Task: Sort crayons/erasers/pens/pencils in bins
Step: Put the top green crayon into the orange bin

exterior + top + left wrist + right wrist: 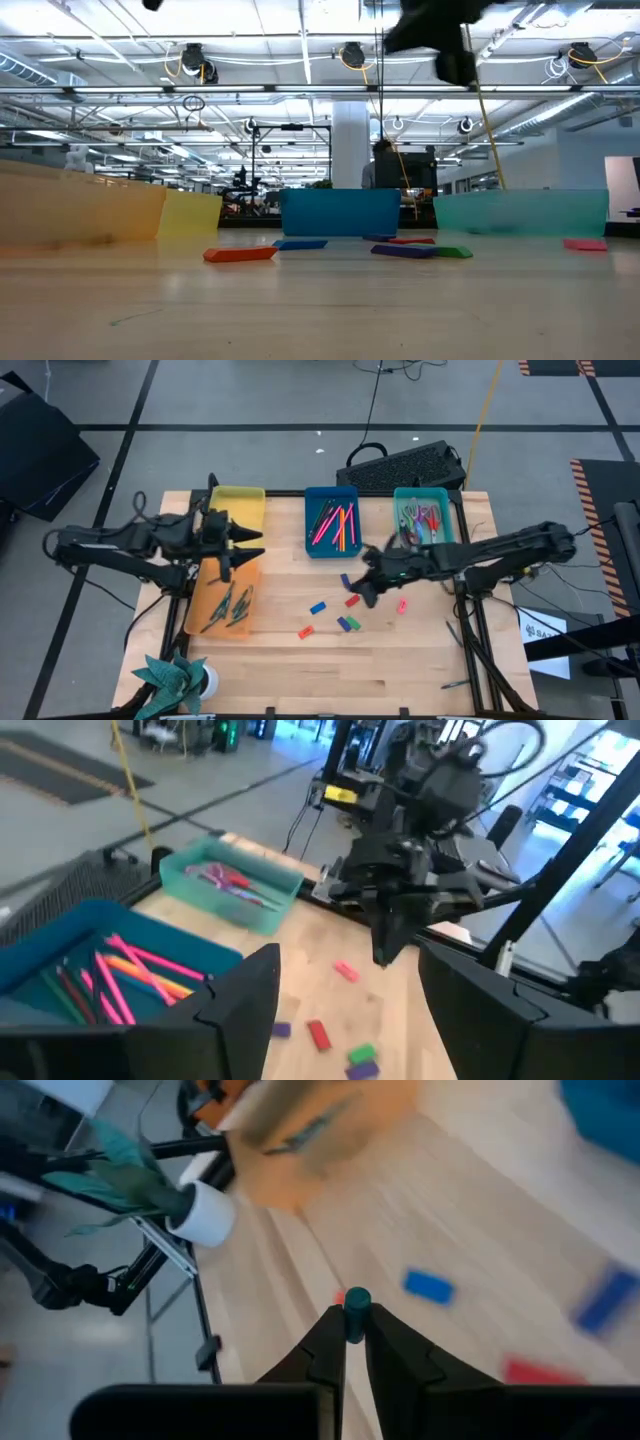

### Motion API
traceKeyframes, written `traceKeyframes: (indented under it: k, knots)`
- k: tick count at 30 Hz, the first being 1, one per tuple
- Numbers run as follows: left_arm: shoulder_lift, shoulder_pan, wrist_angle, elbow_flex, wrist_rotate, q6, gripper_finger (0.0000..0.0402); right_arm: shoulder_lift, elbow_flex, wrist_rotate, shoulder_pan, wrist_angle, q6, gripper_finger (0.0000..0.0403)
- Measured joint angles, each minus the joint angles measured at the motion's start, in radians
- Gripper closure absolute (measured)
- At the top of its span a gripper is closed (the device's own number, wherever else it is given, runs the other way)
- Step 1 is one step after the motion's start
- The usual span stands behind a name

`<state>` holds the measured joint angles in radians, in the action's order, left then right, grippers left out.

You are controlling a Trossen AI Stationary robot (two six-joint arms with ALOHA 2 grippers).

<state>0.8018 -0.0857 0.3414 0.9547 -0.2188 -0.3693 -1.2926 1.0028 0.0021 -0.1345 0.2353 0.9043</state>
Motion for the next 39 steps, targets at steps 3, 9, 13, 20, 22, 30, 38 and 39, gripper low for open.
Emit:
traceKeyframes:
  k: [3,9,13,20,22,30,38,39]
  knots:
    - [-0.026,-0.009,0.117,0.041,0.000,-0.041,0.0160,-0.143,0.156,0.001,-0.006,-0.001,-0.093,0.0378]
    - [-0.058,-0.033,0.245,0.054,0.004,-0.080,0.0160,-0.415,0.476,-0.025,-0.005,-0.007,-0.259,0.0378]
    - [-0.041,-0.083,0.318,0.054,0.051,-0.077,0.0160,-0.518,0.584,-0.033,-0.010,-0.088,-0.346,0.0378]
    - [0.020,-0.174,0.210,0.053,0.056,-0.074,0.0160,-0.508,0.603,0.036,-0.037,-0.236,-0.605,0.0378]
    - [0.042,-0.173,0.164,0.053,0.061,-0.142,0.0160,-0.495,0.603,0.102,-0.049,-0.243,-0.714,0.0378]
    - [0.165,-0.130,0.103,0.053,0.117,-0.578,0.0160,-0.483,0.603,0.289,-0.063,-0.248,-0.935,0.0378]
    - [0.239,-0.081,-0.088,0.053,0.141,-0.711,0.0160,-0.482,0.603,0.315,-0.056,-0.215,-0.974,0.0378]
    - [0.244,-0.073,-0.103,0.053,0.141,-0.717,0.0160,-0.481,0.603,0.317,-0.055,-0.216,-0.976,0.0378]
